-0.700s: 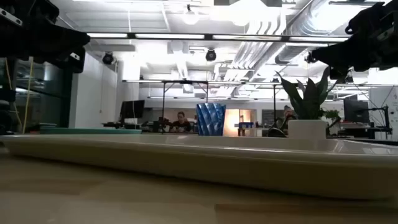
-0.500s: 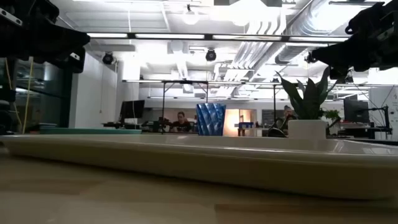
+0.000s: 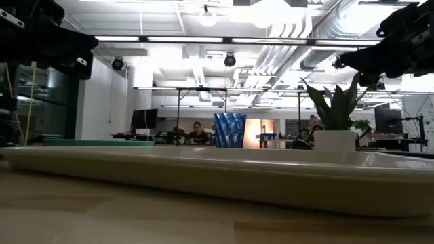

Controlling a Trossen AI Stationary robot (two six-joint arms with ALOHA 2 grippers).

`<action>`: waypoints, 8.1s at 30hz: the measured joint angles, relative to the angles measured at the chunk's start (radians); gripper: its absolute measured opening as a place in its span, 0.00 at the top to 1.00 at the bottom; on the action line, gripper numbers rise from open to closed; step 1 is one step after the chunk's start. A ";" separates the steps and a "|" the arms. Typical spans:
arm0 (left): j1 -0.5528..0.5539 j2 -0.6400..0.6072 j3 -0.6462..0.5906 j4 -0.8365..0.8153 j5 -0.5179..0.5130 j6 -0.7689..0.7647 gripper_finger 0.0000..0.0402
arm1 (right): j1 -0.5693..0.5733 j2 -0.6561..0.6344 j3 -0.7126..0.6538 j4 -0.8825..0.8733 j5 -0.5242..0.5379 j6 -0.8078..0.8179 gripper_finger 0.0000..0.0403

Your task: Pick and place plate/cup/fork/spoon on tray

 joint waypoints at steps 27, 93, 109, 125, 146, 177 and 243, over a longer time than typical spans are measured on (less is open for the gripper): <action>0.000 0.000 0.000 0.000 0.000 0.000 1.00 | 0.000 0.000 0.000 0.000 0.000 0.000 1.00; 0.000 0.000 0.000 0.000 0.000 0.000 1.00 | 0.000 0.000 0.000 0.000 0.000 0.000 1.00; 0.000 0.000 0.000 0.000 0.000 0.000 1.00 | 0.000 0.000 0.000 0.000 0.000 0.000 1.00; 0.000 0.000 0.000 0.007 0.000 0.000 1.00 | 0.000 0.000 0.000 0.000 0.000 0.000 1.00; 0.133 0.464 0.423 -0.363 -0.156 -0.045 0.82 | 0.000 0.000 0.000 0.000 0.000 0.000 1.00; 0.468 1.313 0.644 -0.753 -0.185 -0.097 0.44 | 0.000 0.000 0.000 0.000 0.000 0.000 1.00; 0.362 1.478 0.705 -0.849 -0.266 -0.123 0.68 | 0.000 0.000 0.000 0.000 0.000 0.000 1.00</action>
